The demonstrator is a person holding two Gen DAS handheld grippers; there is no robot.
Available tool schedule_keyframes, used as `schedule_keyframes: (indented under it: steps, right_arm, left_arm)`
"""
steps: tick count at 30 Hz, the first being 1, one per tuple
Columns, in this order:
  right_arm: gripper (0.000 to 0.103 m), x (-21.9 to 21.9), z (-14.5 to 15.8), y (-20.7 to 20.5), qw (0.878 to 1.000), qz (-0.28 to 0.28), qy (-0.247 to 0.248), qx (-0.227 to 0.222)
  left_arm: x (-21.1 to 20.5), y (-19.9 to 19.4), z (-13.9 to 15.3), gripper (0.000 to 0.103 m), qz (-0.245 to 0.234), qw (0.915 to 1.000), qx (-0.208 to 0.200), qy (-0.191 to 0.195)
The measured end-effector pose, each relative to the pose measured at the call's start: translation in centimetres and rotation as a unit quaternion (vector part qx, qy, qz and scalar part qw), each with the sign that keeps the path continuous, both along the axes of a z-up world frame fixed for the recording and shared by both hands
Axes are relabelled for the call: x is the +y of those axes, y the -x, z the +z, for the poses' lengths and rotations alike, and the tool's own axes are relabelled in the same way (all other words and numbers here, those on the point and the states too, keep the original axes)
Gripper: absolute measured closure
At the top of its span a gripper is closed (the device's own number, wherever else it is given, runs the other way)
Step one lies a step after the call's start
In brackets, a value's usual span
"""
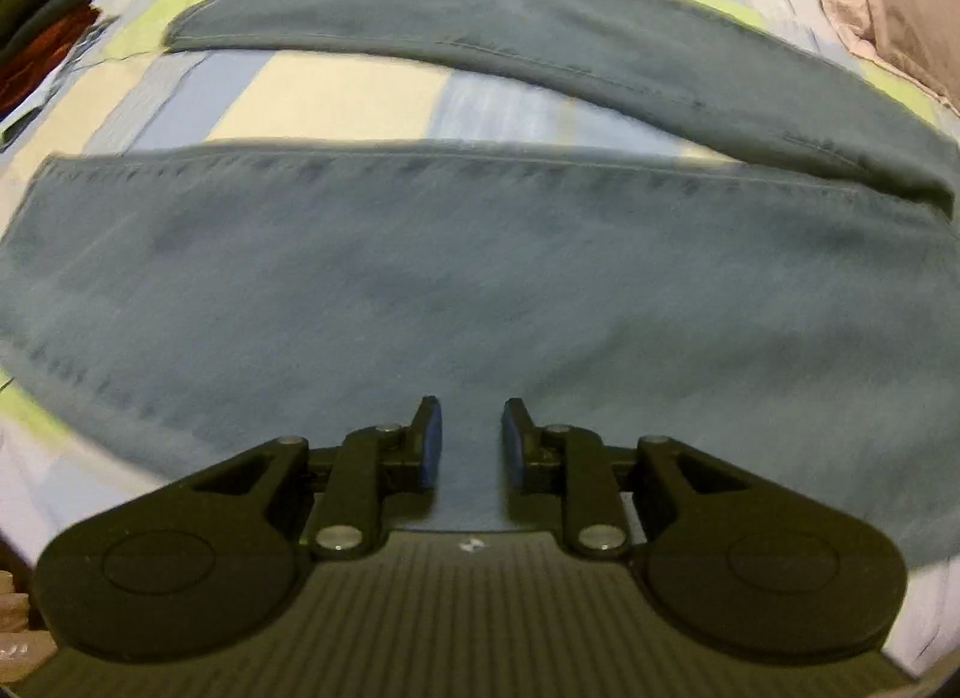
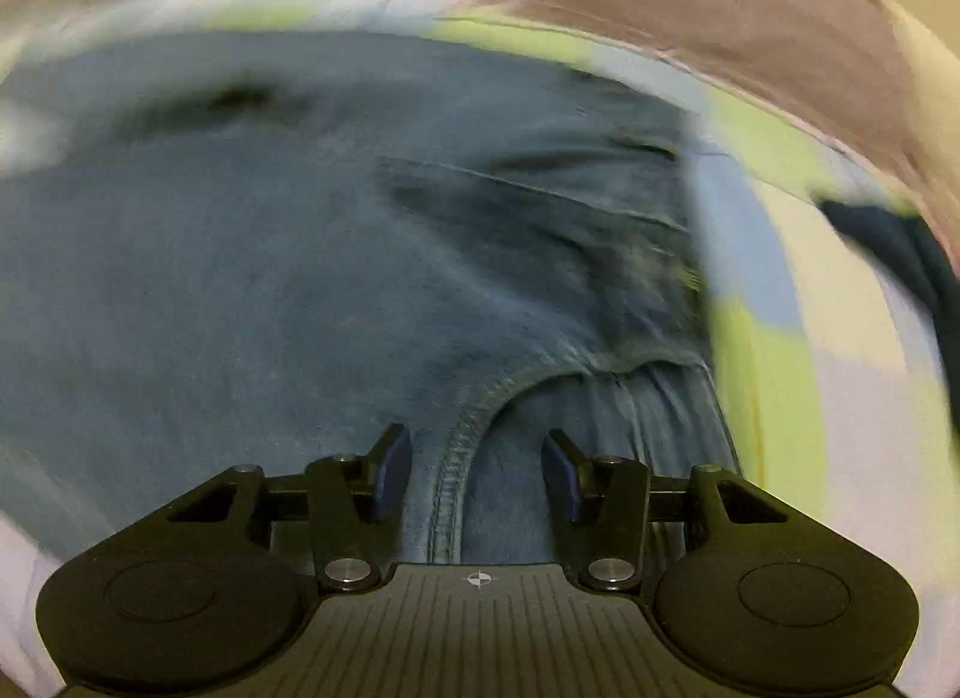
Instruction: Fold clothes
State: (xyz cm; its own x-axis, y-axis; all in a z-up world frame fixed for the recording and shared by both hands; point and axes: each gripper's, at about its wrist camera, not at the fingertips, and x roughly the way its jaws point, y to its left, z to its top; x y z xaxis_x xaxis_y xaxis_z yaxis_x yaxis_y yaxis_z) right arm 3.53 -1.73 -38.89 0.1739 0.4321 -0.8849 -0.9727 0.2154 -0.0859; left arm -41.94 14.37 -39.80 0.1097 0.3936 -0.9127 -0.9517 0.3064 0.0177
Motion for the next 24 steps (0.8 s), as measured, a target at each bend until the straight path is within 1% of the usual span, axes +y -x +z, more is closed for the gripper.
schedule_keyframes:
  steps: [1, 3, 4, 5, 7, 8, 9, 11, 12, 13, 15, 16, 18, 20, 21, 23, 24]
  right_arm:
    - [0.056, -0.3, 0.8, -0.5, 0.999, -0.031, 0.006, 0.011]
    - [0.056, -0.8, 2.7, -0.1, 0.998, -0.058, -0.008, -0.005]
    - [0.056, -1.3, 3.4, 0.5, 0.998, -0.057, -0.032, -0.001]
    - [0.055, -1.8, 4.0, 1.1, 0.997, -0.057, -0.055, 0.005]
    - [0.055, -2.1, 3.1, 2.2, 0.996, -0.064, -0.045, 0.044]
    - [0.054, -2.5, 1.9, 2.9, 0.997, -0.068, -0.019, 0.039]
    - [0.054, -2.9, 0.8, 3.6, 0.997, -0.072, 0.006, 0.034]
    - [0.054, -3.6, 1.7, 4.9, 0.997, -0.074, 0.018, 0.016]
    - [0.054, -3.8, 2.1, 5.1, 0.994, -0.089, 0.042, 0.042]
    - [0.054, -4.1, 2.5, 5.3, 0.99, -0.104, 0.065, 0.067]
    - [0.054, -5.4, 4.8, 6.3, 0.984, -0.128, 0.055, 0.111]
    - [0.054, -6.0, 6.3, 6.9, 0.983, -0.134, 0.037, 0.116]
    - [0.054, -7.0, 9.5, 7.9, 0.982, -0.153, 0.016, 0.114]
    - [0.054, -6.8, 11.9, 8.5, 0.979, -0.16, 0.008, 0.129]
    - [0.054, -6.7, 13.2, 8.8, 0.978, -0.158, 0.004, 0.136]
    - [0.054, -6.8, 16.0, 9.9, 0.979, -0.152, -0.012, 0.135]
    - [0.054, -6.7, 17.2, 10.4, 0.98, -0.145, -0.02, 0.135]
  left_arm:
    - [-0.3, 1.3, 0.3, 0.082, 0.006, 0.9999, -0.001, -0.009]
    - [-0.3, 3.5, 0.4, 0.083, 0.026, 0.9994, 0.0, -0.022]
    - [-0.1, 4.7, 0.3, 0.083, 0.039, 0.9989, 0.0, -0.027]
    - [0.2, 5.6, -0.2, 0.083, 0.05, 0.9985, -0.003, -0.021]
    - [0.6, 6.8, -0.6, 0.081, 0.048, 0.9985, -0.021, -0.012]
    - [0.7, 7.3, -0.8, 0.081, 0.046, 0.9984, -0.031, -0.008]
    - [0.7, 7.2, -0.4, 0.081, 0.036, 0.9992, -0.02, 0.0]
    - [0.4, 6.9, 0.6, 0.082, 0.016, 0.9997, 0.01, 0.018]
    - [0.1, 7.0, 1.5, 0.083, 0.015, 0.9994, 0.014, 0.026]
    - [-0.4, 7.3, 2.8, 0.083, 0.016, 0.9994, 0.009, 0.03]
    - [-1.5, 7.9, 5.8, 0.083, 0.022, 0.9991, 0.001, 0.035]
    - [-2.1, 8.0, 7.5, 0.083, 0.025, 0.9991, -0.001, 0.035]
    - [-3.1, 8.1, 10.5, 0.081, 0.027, 0.999, -0.007, 0.034]
    - [-3.9, 7.7, 13.5, 0.08, 0.016, 0.9995, -0.004, 0.028]
    - [-4.2, 7.5, 14.9, 0.078, 0.009, 0.9997, 0.001, 0.023]
    - [-4.7, 6.6, 17.8, 0.076, -0.002, 1.0, 0.006, 0.001]
    - [-4.9, 6.2, 19.0, 0.073, -0.005, 0.9999, 0.006, -0.01]
